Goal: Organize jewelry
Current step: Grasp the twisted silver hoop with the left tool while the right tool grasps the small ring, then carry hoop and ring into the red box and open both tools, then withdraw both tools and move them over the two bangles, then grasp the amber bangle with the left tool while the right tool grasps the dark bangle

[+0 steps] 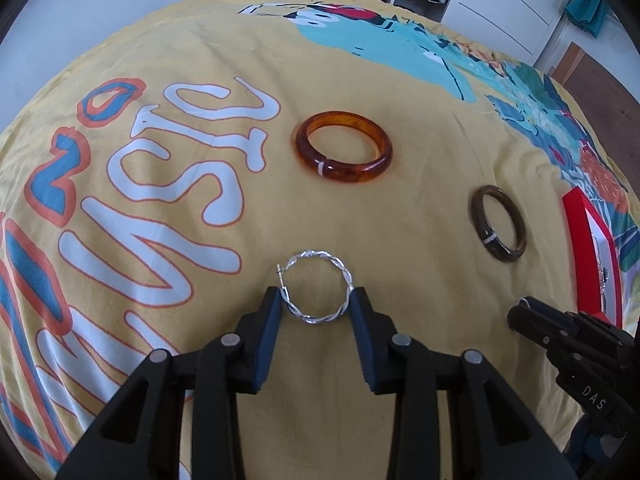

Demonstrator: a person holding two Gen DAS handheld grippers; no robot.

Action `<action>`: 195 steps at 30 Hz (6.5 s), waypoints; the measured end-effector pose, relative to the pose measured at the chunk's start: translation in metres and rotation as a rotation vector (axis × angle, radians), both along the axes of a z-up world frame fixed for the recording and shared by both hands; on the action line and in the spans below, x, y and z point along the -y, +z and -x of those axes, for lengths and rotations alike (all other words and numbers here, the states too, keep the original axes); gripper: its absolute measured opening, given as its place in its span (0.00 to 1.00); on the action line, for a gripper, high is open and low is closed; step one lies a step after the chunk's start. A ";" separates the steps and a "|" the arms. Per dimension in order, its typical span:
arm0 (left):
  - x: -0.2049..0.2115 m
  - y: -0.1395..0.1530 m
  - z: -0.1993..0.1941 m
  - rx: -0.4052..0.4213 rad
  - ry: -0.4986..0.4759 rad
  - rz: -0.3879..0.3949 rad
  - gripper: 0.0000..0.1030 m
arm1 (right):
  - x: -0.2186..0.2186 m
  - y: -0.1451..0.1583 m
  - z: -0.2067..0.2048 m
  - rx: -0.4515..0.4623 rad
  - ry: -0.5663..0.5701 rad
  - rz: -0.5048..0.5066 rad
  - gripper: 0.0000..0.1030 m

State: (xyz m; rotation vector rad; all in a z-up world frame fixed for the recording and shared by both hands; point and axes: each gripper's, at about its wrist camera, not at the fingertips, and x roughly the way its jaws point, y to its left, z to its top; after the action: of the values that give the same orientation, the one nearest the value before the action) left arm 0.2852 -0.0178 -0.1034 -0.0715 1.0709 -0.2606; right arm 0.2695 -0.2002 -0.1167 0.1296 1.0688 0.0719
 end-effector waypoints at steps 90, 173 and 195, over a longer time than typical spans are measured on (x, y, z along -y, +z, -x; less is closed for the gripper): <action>0.281 0.120 0.153 0.136 -0.412 -0.079 0.33 | 0.243 0.107 0.201 0.119 -0.415 0.090 0.48; 0.025 -0.004 -0.121 -0.034 0.153 -0.058 0.40 | 0.056 -0.005 -0.077 -0.023 0.014 0.078 0.39; 0.051 -0.011 -0.097 0.058 0.090 -0.218 0.10 | 0.055 -0.003 -0.070 0.019 -0.008 0.108 0.10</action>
State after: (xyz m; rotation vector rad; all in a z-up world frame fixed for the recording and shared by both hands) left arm 0.3821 -0.0688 -0.1144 0.0829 1.0297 -0.0637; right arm 0.3392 -0.2549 -0.1196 0.0353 1.0511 0.0080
